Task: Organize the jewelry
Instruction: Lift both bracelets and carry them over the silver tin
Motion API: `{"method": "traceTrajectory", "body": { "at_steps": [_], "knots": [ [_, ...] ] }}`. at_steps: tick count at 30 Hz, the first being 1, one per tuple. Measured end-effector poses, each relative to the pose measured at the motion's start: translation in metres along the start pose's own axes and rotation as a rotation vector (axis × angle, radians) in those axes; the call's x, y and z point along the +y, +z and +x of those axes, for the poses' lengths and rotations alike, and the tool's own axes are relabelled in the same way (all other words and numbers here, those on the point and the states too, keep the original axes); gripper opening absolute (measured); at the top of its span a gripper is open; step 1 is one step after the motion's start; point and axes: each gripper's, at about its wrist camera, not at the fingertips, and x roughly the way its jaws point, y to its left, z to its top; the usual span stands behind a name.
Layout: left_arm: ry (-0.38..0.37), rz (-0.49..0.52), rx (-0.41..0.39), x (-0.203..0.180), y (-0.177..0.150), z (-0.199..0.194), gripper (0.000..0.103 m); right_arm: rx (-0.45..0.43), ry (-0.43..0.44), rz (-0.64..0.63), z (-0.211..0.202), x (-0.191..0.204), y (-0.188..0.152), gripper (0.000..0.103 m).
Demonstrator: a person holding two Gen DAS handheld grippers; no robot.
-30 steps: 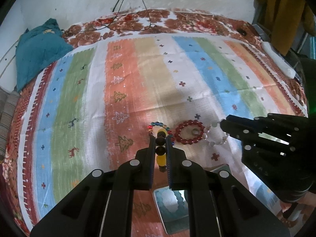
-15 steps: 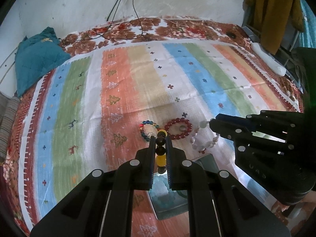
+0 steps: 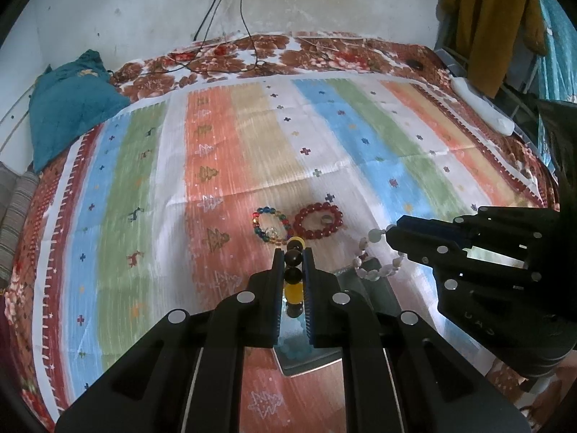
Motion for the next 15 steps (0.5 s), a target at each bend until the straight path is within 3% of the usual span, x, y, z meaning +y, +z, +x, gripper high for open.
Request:
{"method": "traceTrajectory", "body": {
  "at_steps": [15],
  "knots": [
    [-0.032, -0.005, -0.021, -0.004, -0.02, -0.017, 0.009, 0.012, 0.011, -0.016, -0.01, 0.01, -0.022, 0.011]
  ]
}}
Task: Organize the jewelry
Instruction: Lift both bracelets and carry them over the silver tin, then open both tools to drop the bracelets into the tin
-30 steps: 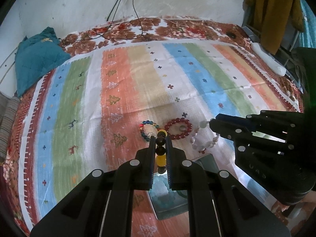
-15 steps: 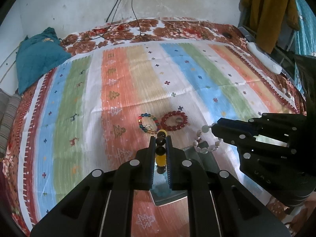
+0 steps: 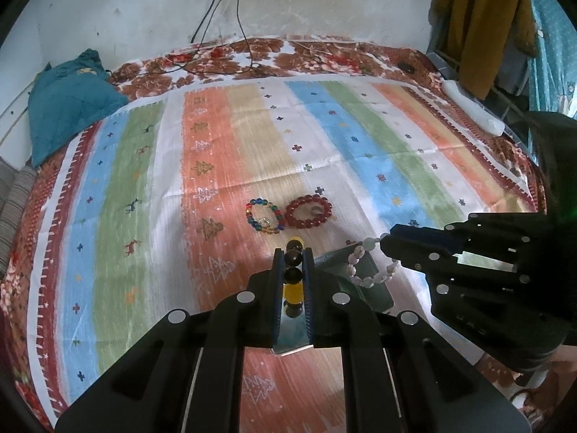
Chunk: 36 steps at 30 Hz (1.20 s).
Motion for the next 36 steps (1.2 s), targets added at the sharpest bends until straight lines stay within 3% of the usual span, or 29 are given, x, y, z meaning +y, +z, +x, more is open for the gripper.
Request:
{"method": "traceTrajectory", "body": {
  "at_steps": [5, 13, 16, 19, 22, 26, 36],
  "knots": [
    [-0.001, 0.006, 0.007, -0.003, -0.004, 0.001, 0.009, 0.009, 0.003, 0.001, 0.001, 0.001, -0.003, 0.011],
    [0.059, -0.031, 0.024, 0.011, -0.003, 0.005, 0.011, 0.05, -0.059, 0.05, 0.009, -0.018, -0.004, 0.012],
    [0.062, -0.044, 0.027, 0.015, -0.002, 0.006, 0.016, 0.05, -0.063, 0.07, 0.009, -0.025, -0.003, 0.025],
    [0.067, -0.05, 0.035, 0.017, -0.003, 0.009, 0.019, 0.054, -0.067, 0.085, 0.01, -0.03, -0.002, 0.027],
    [0.07, -0.06, 0.044, 0.02, -0.002, 0.012, 0.029, 0.069, -0.082, 0.095, 0.014, -0.036, -0.001, 0.028],
    [0.078, -0.082, 0.053, 0.026, 0.0, 0.017, 0.04, 0.077, -0.097, 0.098, 0.018, -0.041, 0.0, 0.036],
    [0.124, -0.114, 0.066, 0.036, 0.01, 0.031, 0.055, 0.08, -0.137, 0.097, 0.028, -0.048, 0.01, 0.053]
  ]
}}
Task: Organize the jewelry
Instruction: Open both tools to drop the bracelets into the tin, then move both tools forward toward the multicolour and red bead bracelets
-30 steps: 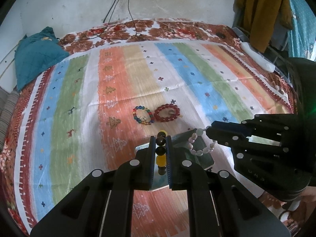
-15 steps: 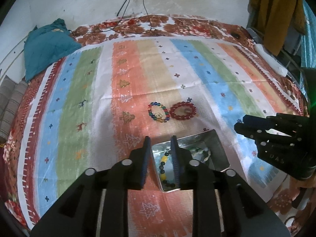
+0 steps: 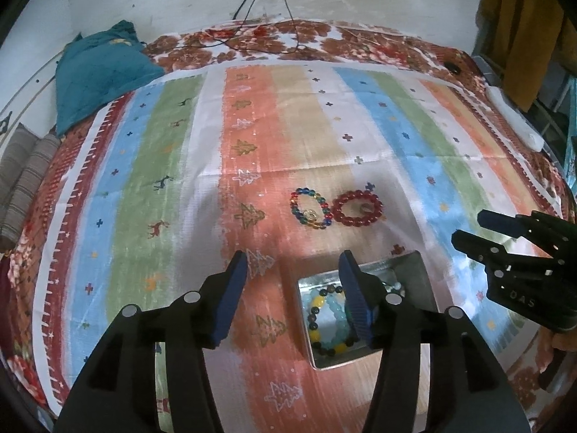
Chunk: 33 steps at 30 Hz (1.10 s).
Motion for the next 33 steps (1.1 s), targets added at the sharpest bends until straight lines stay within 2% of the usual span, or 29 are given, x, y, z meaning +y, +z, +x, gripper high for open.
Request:
{"method": "traceTrajectory", "body": {
  "at_steps": [6, 8, 12, 18, 23, 33],
  "knots": [
    [0.02, -0.01, 0.009, 0.002, 0.009, 0.011, 0.064, 0.001, -0.008, 0.008, 0.006, -0.002, 0.007, 0.063],
    [0.026, -0.01, 0.012, 0.002, 0.011, 0.014, 0.065, 0.005, -0.015, 0.007, 0.011, -0.002, 0.011, 0.068],
    [0.046, -0.015, 0.032, 0.005, 0.016, 0.025, 0.067, 0.017, -0.015, 0.015, 0.019, -0.005, 0.017, 0.072],
    [0.065, -0.034, 0.063, 0.014, 0.025, 0.044, 0.068, 0.043, -0.031, 0.036, 0.034, -0.013, 0.024, 0.073],
    [0.08, -0.027, 0.09, 0.016, 0.03, 0.061, 0.069, 0.019, -0.044, 0.065, 0.041, -0.019, 0.033, 0.074],
    [0.09, -0.001, 0.108, 0.014, 0.043, 0.084, 0.069, 0.073, -0.051, 0.025, 0.064, -0.011, 0.042, 0.074]
  ]
}}
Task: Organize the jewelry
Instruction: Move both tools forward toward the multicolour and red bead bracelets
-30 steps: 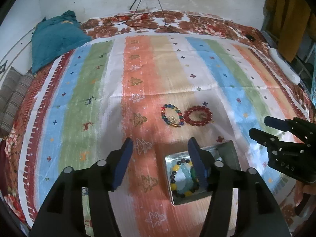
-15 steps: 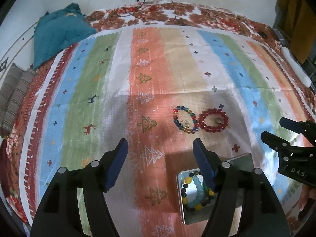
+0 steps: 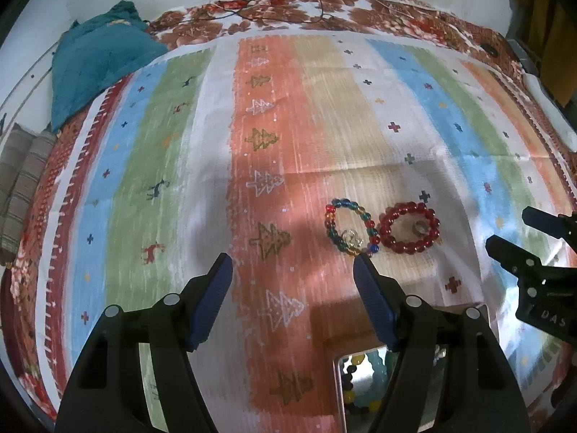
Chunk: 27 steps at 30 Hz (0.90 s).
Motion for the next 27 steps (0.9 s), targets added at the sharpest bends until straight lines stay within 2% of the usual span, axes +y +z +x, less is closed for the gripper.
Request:
{"method": "traceTrajectory", "body": {
  "at_steps": [16, 27],
  "knots": [
    [-0.004, 0.018, 0.079, 0.004, 0.012, 0.051, 0.07, 0.082, -0.004, -0.023, 0.05, 0.006, 0.017, 0.075],
    [-0.008, 0.066, 0.091, -0.005, 0.021, 0.076, 0.07, 0.121, 0.014, -0.01, 0.077, 0.005, 0.03, 0.075]
  ]
}}
